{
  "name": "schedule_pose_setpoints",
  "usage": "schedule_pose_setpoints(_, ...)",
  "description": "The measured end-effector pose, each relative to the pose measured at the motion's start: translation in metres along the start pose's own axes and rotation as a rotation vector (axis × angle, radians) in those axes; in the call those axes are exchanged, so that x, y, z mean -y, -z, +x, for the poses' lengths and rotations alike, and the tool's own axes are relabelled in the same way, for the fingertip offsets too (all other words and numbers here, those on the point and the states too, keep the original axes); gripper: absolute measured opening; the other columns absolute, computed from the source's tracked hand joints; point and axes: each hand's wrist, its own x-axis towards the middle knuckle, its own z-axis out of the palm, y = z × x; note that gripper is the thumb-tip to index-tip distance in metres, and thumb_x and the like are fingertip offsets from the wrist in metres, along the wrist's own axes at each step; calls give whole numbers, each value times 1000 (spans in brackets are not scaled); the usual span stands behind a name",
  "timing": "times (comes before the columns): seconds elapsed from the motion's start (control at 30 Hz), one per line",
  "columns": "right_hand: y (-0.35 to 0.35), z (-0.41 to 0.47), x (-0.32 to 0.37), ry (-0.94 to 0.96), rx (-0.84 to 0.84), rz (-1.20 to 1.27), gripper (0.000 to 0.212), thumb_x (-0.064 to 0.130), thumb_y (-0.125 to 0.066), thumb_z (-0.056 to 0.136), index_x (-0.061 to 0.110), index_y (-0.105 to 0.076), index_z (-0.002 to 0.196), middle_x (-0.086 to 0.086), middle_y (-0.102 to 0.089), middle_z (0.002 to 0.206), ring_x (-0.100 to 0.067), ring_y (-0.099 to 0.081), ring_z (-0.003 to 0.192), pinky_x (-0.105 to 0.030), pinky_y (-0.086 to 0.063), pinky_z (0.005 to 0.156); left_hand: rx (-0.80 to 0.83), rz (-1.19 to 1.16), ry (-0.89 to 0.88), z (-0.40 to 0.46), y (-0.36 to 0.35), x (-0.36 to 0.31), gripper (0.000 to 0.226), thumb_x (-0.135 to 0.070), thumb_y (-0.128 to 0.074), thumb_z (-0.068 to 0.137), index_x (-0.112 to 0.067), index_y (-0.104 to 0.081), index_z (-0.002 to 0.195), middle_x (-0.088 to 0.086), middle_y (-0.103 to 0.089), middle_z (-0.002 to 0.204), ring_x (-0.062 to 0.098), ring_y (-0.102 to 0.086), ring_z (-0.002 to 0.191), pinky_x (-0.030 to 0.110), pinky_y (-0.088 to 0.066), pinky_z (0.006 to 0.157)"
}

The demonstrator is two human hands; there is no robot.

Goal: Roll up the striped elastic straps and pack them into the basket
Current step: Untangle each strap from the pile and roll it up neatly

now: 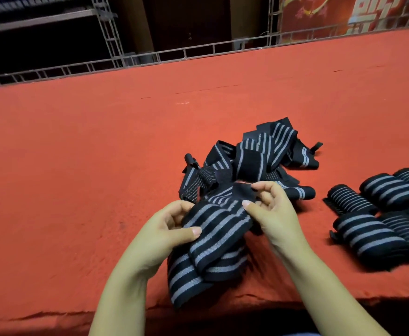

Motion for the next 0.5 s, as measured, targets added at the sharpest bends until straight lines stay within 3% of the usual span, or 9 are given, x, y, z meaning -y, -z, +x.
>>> schedule_pose_setpoints(0.1, -1, -3, 1, 41, 62, 1, 32, -15, -53, 87, 16, -51, 94, 3, -71, 79, -10, -61, 71, -24, -49, 66, -84, -88, 95, 4, 3, 8, 30, -1, -74, 74, -4, -64, 103, 13, -73, 93, 22, -70, 82, 27, -55, 70)
schedule_pose_setpoints(0.23, -2, -9, 2, 88, 73, -30, 28, -13, -51, 90, 14, -47, 98, -1, -74, 97, -24, -65, 82, -29, -48, 70, -207, -148, 139, 15, -12, 11, 15, 1, -58, 92, -4, -63, 104, 8, -74, 84, 19, -70, 73, 26, -56, 63)
schedule_pose_setpoints(0.27, -3, -11, 1, 97, 59, -45, 30, -13, -53, 88, 14, -48, 98, 0, -73, 97, -18, -65, 81, -26, -50, 73, -231, -157, 142, 18, -20, 10, 13, -1, -56, 94, -7, -63, 104, 6, -73, 82, 17, -69, 72, 26, -56, 63)
schedule_pose_setpoints(0.33, -8, -13, -4, 82, 21, -51, 34, -13, -58, 86, 17, -50, 99, 5, -64, 99, -6, -59, 69, -21, -50, 70, -293, -27, 85, 24, -33, 15, 14, -8, -57, 95, -16, -62, 106, 0, -69, 87, 12, -66, 79, 21, -53, 69)
schedule_pose_setpoints(0.43, -11, -15, -13, 23, 6, -11, 31, -12, -60, 85, 16, -53, 97, -2, -61, 96, -8, -59, 67, -25, -51, 68, -318, 368, -136, 30, -44, 22, 32, -16, -61, 93, -40, -57, 114, -11, -57, 106, 0, -56, 99, 10, -42, 86)
schedule_pose_setpoints(0.5, -10, -15, -14, -3, 26, 6, 24, -11, -59, 86, 11, -56, 94, -3, -66, 88, -9, -63, 71, -23, -53, 70, -281, 449, -217, 32, -45, 26, 28, -23, -60, 94, -47, -58, 108, -16, -57, 112, -9, -52, 109, 10, -38, 94)
